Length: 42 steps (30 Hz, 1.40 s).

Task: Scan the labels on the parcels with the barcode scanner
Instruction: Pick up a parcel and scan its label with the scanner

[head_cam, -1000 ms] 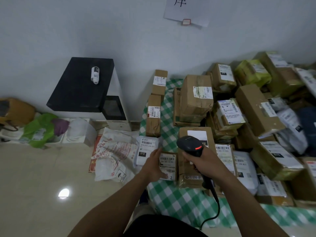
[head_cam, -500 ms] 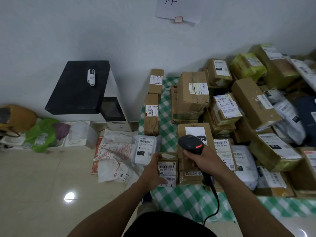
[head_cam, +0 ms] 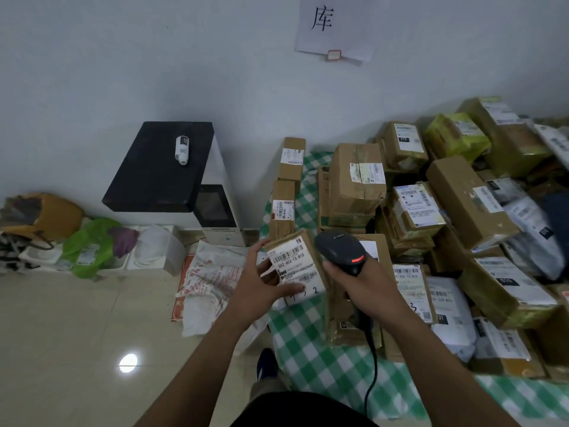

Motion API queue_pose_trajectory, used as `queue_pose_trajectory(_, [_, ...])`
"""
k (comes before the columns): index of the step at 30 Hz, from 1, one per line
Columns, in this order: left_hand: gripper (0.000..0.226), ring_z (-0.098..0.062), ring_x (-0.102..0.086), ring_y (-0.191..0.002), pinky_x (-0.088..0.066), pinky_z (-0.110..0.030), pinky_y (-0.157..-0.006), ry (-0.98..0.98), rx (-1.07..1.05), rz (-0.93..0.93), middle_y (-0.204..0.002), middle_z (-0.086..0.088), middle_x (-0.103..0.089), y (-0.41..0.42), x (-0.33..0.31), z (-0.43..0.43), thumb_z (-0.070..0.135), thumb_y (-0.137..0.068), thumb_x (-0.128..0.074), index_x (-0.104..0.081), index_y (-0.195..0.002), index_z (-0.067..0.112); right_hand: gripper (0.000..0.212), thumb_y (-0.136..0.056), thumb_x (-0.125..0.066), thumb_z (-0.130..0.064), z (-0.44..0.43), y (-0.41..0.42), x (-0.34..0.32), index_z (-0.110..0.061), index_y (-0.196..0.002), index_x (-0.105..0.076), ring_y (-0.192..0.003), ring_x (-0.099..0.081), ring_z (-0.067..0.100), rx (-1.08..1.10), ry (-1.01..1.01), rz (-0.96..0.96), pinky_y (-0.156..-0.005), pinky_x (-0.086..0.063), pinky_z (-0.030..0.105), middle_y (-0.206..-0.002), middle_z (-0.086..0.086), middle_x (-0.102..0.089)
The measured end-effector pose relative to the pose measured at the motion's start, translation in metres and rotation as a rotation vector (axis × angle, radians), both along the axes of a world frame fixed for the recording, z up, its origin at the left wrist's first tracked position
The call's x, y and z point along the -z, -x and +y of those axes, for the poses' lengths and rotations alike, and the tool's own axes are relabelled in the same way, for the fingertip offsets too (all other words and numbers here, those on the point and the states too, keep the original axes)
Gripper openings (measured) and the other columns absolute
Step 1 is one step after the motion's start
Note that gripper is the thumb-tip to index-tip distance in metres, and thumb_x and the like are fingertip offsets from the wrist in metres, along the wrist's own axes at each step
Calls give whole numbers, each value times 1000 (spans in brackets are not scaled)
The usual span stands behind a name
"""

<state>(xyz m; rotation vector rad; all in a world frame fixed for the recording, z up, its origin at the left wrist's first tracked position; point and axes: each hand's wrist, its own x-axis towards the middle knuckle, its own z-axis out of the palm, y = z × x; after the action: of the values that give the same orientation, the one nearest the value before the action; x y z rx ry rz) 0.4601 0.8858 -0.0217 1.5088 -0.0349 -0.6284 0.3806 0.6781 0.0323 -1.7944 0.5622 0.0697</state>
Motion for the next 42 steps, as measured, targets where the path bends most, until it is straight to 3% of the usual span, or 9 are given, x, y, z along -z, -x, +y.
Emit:
queue_pose_trajectory(2, [98, -18, -70, -114, -61, -43, -91, 11, 1, -13, -122, 1, -73, 0, -10, -4, -5, -64, -92, -47, -141, 35, 32, -88, -81, -19, 5, -4, -7, -31, -112, -64, -75, -62, -20, -14, -27, -68, -62, -43, 1, -85, -28, -68])
queue_pose_trajectory(7, [80, -7, -67, -116, -59, -37, -95, -6, 26, -105, -124, 15, -71, 0, -25, -7, 16, -70, -92, -54, -136, 41, 34, -81, -87, -11, 7, -15, -7, -20, -110, -73, -75, -67, -14, 57, 4, -110, -57, -45, 4, -85, -22, -73])
queue_pose_trajectory(12, [78, -21, -62, -127, -55, -50, -102, 43, 18, 4, -133, 2, -68, -10, -26, 1, 48, -71, -90, -49, -135, 60, 24, -83, -85, -18, -1, -23, -7, -23, -105, -77, -90, -75, 10, 79, 13, -75, -81, -60, 40, -89, -11, -79])
queue_pose_trajectory(15, [75, -27, -65, -122, -58, -53, -96, 56, -29, 34, -131, -7, -69, -14, -23, 0, 38, -74, -91, -51, -136, 54, 25, -85, -84, -23, -4, -27, -8, -23, -108, -75, -92, -74, 12, 65, 20, -65, -83, -58, 41, -89, -13, -78])
queue_pose_trajectory(19, [75, -14, -69, -113, -63, -44, -84, -40, -162, -96, -130, -1, -65, -24, -21, -3, 18, -84, -84, -47, -143, 45, 31, -89, -79, -37, -5, -30, -13, -32, -117, -67, -76, -67, 10, 56, 23, -60, -72, -51, 35, -72, -23, -70])
queue_pose_trajectory(23, [81, -1, -64, -105, -64, -39, -82, -167, -247, -208, -123, 12, -60, -42, -13, -1, 22, -80, -87, -43, -144, 46, 26, -91, -76, -38, -1, -31, -27, -35, -115, -67, -70, -70, -1, -44, 25, -21, -67, -49, 24, -81, -19, -75])
queue_pose_trajectory(29, [74, 3, -64, -87, -57, -16, -61, -215, -321, -259, -106, 23, -56, -53, -7, -4, 13, -85, -82, -43, -141, 42, 18, -95, -71, -35, 14, -33, -36, -40, -112, -67, -71, -73, 13, -225, 70, 46, -68, -56, 27, -88, -12, -78])
queue_pose_trajectory(35, [77, -2, -70, -92, -61, -24, -68, -211, -337, -237, -107, 18, -62, -60, 4, -4, 11, -83, -83, -44, -140, 44, 17, -96, -71, -34, 18, -34, -41, -42, -109, -64, -66, -70, 8, -270, 50, 80, -57, -52, 19, -81, -10, -76])
queue_pose_trajectory(42, [77, 1, -68, -89, -58, -18, -61, -232, -317, -259, -109, 17, -61, -60, 7, -6, 10, -84, -82, -44, -145, 38, 18, -96, -71, -34, 18, -34, -43, -48, -100, -60, -65, -66, 2, -275, 32, 101, -58, -51, 18, -73, -11, -72])
